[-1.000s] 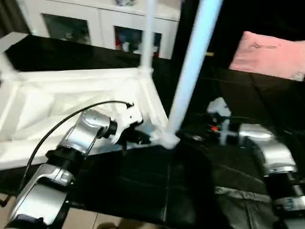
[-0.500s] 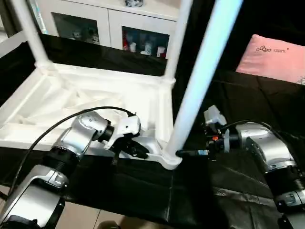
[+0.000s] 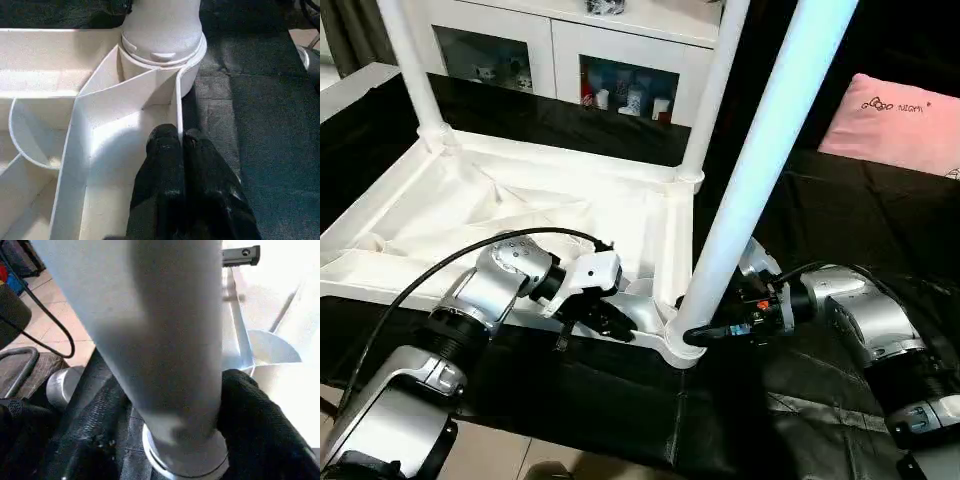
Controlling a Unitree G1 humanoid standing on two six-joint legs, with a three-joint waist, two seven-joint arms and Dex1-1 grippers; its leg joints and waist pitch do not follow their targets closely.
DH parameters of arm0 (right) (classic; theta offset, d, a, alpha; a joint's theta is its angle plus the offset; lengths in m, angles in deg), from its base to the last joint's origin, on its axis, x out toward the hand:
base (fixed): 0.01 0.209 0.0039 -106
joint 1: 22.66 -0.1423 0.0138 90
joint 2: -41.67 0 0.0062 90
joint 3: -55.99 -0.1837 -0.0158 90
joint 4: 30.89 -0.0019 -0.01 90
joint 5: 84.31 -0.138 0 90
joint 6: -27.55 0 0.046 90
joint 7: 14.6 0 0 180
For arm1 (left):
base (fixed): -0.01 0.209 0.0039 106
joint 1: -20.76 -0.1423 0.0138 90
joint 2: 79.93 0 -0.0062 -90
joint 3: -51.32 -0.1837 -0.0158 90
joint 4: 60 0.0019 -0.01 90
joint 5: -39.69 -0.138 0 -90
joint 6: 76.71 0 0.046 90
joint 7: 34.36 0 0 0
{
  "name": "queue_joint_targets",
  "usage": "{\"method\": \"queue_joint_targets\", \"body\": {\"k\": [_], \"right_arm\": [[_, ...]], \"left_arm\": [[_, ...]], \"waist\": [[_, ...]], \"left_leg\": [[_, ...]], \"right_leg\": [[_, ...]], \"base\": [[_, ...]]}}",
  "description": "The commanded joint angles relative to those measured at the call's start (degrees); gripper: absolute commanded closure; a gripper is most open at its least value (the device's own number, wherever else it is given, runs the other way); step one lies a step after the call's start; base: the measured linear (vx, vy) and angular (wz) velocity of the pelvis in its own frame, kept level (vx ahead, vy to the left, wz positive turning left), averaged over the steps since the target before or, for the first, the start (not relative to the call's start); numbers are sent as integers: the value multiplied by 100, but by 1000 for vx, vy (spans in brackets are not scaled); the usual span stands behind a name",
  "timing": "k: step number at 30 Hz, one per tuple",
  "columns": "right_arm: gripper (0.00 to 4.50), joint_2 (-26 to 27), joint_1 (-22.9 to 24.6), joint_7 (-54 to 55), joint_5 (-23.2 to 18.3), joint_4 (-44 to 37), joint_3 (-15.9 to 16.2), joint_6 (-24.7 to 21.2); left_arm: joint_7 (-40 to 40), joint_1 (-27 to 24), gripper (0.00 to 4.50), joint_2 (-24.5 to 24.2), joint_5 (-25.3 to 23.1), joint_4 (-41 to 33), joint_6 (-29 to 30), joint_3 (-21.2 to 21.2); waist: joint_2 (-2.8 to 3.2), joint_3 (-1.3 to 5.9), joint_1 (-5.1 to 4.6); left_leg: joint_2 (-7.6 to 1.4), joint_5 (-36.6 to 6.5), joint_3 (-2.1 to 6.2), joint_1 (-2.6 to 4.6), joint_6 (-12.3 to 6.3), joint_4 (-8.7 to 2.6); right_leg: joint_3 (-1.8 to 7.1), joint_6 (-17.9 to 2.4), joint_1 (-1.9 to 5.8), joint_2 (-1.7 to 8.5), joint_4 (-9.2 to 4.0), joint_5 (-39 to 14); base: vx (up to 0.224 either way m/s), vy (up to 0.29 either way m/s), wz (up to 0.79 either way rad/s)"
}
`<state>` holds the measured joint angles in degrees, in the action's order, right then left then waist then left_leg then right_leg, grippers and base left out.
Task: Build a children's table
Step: Rotate leg to tighten
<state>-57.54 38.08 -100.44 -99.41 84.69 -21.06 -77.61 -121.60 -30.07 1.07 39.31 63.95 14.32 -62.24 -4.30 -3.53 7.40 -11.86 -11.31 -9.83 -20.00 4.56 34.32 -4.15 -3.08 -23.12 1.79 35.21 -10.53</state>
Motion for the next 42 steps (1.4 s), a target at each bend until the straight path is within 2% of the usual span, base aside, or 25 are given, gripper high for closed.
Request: {"method": "queue_joint_targets", "body": {"k": [1, 7, 12, 15, 17, 18, 19, 20, 23, 24, 26, 27, 32, 33, 34, 37, 41, 42], "right_arm": [[219, -36, -61, -135, -61, -26, 8, -91], [234, 30, 103, 43, -252, -273, -103, -288], [238, 171, 301, 804, -177, -591, -244, -609], [242, 581, 370, 2013, 85, -673, -454, -699], [246, 740, 378, 2437, 178, -686, -518, -758], [246, 869, 364, 2767, 249, -671, -579, -807], [247, 1105, 302, 3311, 326, -600, -697, -974], [249, 1321, 261, 3802, 397, -569, -790, -1115], [251, 1956, 66, 5081, 621, -393, -913, -1266], [251, 1956, 66, 5081, 621, -393, -913, -1266], [252, 2309, -97, 5753, 791, -218, -968, -1265], [252, 2393, -142, 5985, 879, -161, -981, -1252], [252, 2698, -360, 6630, 1078, 66, -1037, -1262], [200, 2729, -357, 6630, 1059, 29, -1054, -1261], [186, 2739, -351, 6628, 1045, 8, -1070, -1252], [177, 2688, -302, 6560, 1035, -68, -1055, -1174], [134, 2480, -131, 6352, 1026, -255, -1084, -971], [127, 2474, -127, 6342, 1025, -260, -1082, -969]], "left_arm": [[-127, 138, 450, 102, -48, -233, -116, -160], [118, 97, 450, 155, -88, -182, 104, -116], [740, 114, 450, 375, -54, -107, 671, 122], [1515, 188, 450, 680, -14, -55, 1264, 392], [1762, 214, 450, 794, 8, -52, 1463, 478], [1931, 232, 450, 879, 26, -54, 1607, 537], [2178, 261, 450, 1018, 49, -47, 1801, 618], [2415, 280, 450, 1147, 57, -58, 1978, 685], [3224, 362, 450, 1573, 30, -10, 2313, 892], [3224, 362, 450, 1573, 30, -10, 2313, 892], [3717, 442, 450, 1821, -12, 121, 2359, 1049], [3844, 466, 450, 1890, -15, 151, 2397, 1096], [4317, 600, 450, 2116, -42, 265, 2434, 1195], [4339, 609, 450, 2131, -40, 237, 2478, 1200], [4342, 609, 450, 2133, -40, 222, 2494, 1200], [4300, 577, 450, 2090, -69, 169, 2490, 1169], [4020, 462, 450, 1892, -88, 126, 2320, 1074], [4015, 461, 450, 1889, -88, 125, 2321, 1073]], "waist": [[62, 425, -41], [70, 421, -27], [77, 393, -6], [61, 376, -60], [72, 383, -119], [58, 380, -185], [63, 384, -196], [60, 389, -255], [69, 403, -368], [69, 407, -400], [79, 416, -415], [109, 421, -421], [104, 429, -433], [99, 426, -434], [97, 426, -430], [105, 418, -428], [137, 410, -414], [121, 418, -413]], "left_leg": [[-199, -413, 12, 21, -217, -345], [-199, -456, 11, 30, -192, -347], [-193, -630, 16, 58, -92, -363], [-163, -807, 35, 58, 10, -378], [-149, -838, 51, 55, 57, -383], [-144, -783, 60, 14, 70, -394], [-145, -793, 66, 17, 66, -391], [-141, -751, 63, 9, 55, -385], [-120, -640, 60, -2, 63, -370], [-105, -625, 51, -4, 57, -357], [-102, -523, 47, -11, -6, -358], [-110, -484, 51, -4, -9, -362], [-128, -395, 47, 6, -73, -375], [-130, -389, 44, -2, -93, -379], [-130, -392, 40, 5, -106, -377], [-134, -421, 39, 7, -132, -382], [-139, -499, 44, 15, -101, -388], [-140, -486, 40, 13, -119, -386]], "right_leg": [[326, -860, 363, 596, -381, -979], [328, -869, 363, 594, -384, -983], [331, -693, 335, 603, -454, -1538], [306, -572, 326, 609, -525, -2047], [299, -491, 328, 621, -548, -2256], [294, -469, 348, 604, -536, -2211], [288, -464, 348, 611, -544, -2214], [300, -505, 346, 610, -532, -2099], [307, -614, 344, 594, -505, -1868], [310, -629, 338, 586, -513, -1835], [324, -665, 353, 579, -502, -1617], [327, -713, 353, 571, -482, -1435], [344, -854, 378, 579, -432, -914], [345, -864, 387, 584, -430, -845], [348, -862, 388, 585, -431, -819], [352, -879, 391, 595, -434, -786], [358, -860, 392, 597, -446, -877], [360, -856, 401, 595, -437, -809]], "base": [[0, 0, 0], [0, 0, 0], [0, 0, 0], [0, 0, 0], [0, 0, 0], [0, 0, 0], [0, 0, 0], [0, 0, 0], [0, 0, 0], [0, 0, 0], [0, 0, 0], [0, 0, 0], [0, 0, 0], [0, 0, 0], [0, 0, 0], [0, 0, 0], [0, 0, 0], [0, 0, 0]]}}
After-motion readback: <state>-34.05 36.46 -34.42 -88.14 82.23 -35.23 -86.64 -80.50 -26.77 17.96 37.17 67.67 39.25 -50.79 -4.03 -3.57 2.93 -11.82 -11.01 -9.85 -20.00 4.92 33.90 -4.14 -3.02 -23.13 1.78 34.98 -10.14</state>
